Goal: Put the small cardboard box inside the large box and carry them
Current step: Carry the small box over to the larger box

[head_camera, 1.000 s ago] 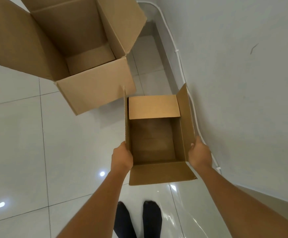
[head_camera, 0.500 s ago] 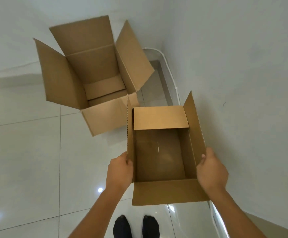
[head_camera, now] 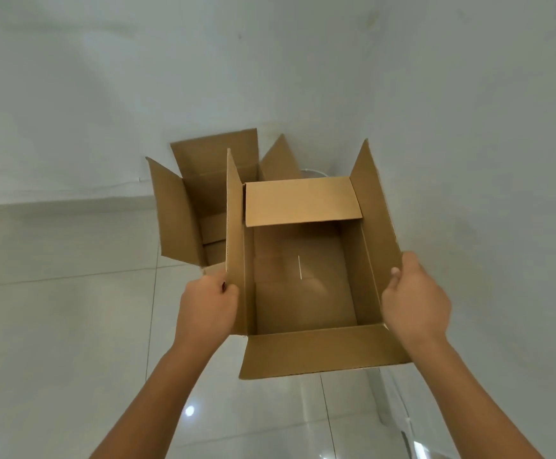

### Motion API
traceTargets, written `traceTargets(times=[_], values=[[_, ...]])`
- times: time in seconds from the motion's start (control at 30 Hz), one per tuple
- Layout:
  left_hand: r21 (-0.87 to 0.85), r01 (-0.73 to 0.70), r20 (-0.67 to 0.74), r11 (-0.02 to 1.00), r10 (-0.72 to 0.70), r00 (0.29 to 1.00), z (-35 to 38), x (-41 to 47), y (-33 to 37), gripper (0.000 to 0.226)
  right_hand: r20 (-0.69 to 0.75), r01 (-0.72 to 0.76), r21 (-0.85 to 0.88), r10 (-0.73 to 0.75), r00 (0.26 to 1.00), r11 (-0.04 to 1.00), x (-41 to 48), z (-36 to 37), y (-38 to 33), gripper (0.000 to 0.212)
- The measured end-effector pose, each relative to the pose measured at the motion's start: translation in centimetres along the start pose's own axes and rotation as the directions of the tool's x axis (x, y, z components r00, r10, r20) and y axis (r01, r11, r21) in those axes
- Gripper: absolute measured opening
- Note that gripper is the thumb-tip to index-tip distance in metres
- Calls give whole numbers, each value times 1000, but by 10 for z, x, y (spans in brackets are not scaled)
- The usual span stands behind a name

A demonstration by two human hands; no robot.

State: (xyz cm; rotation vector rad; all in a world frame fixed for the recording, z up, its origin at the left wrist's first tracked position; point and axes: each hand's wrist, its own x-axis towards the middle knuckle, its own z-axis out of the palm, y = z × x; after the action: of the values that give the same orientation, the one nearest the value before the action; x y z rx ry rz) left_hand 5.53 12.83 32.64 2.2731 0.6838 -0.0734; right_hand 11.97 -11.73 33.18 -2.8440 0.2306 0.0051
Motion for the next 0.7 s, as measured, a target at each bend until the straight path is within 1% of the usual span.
traceTargets(times=[0.13, 0.23, 0.37, 0.5, 0.6, 0.7], values=[[-43, -7, -63, 999, 4, 998, -44, 31, -8, 23, 3, 51, 5, -51, 999, 999, 24, -1, -51, 19], [-69, 10, -107, 998, -17, 994, -65, 61, -21, 24, 16, 91, 42, -92, 996, 995, 45, 10, -89, 18], [-93, 43, -120, 995, -54, 991, -80, 106, -30, 27, 35, 136, 61, -138, 990, 989, 81, 36, -135, 14], [-88, 98, -123, 991, -109, 986, -79, 161, -42, 25, 59, 174, 51, -177, 982, 983, 129, 71, -171, 13], [-79, 143, -124, 987, -152, 981, -64, 205, -50, 23, 100, 198, 50, -202, 974, 979, 169, 104, -188, 17], [-128, 228, -103, 965, -241, 965, -44, 244, -57, 22, 126, 216, 32, -218, 968, 976, 205, 136, -198, 14]])
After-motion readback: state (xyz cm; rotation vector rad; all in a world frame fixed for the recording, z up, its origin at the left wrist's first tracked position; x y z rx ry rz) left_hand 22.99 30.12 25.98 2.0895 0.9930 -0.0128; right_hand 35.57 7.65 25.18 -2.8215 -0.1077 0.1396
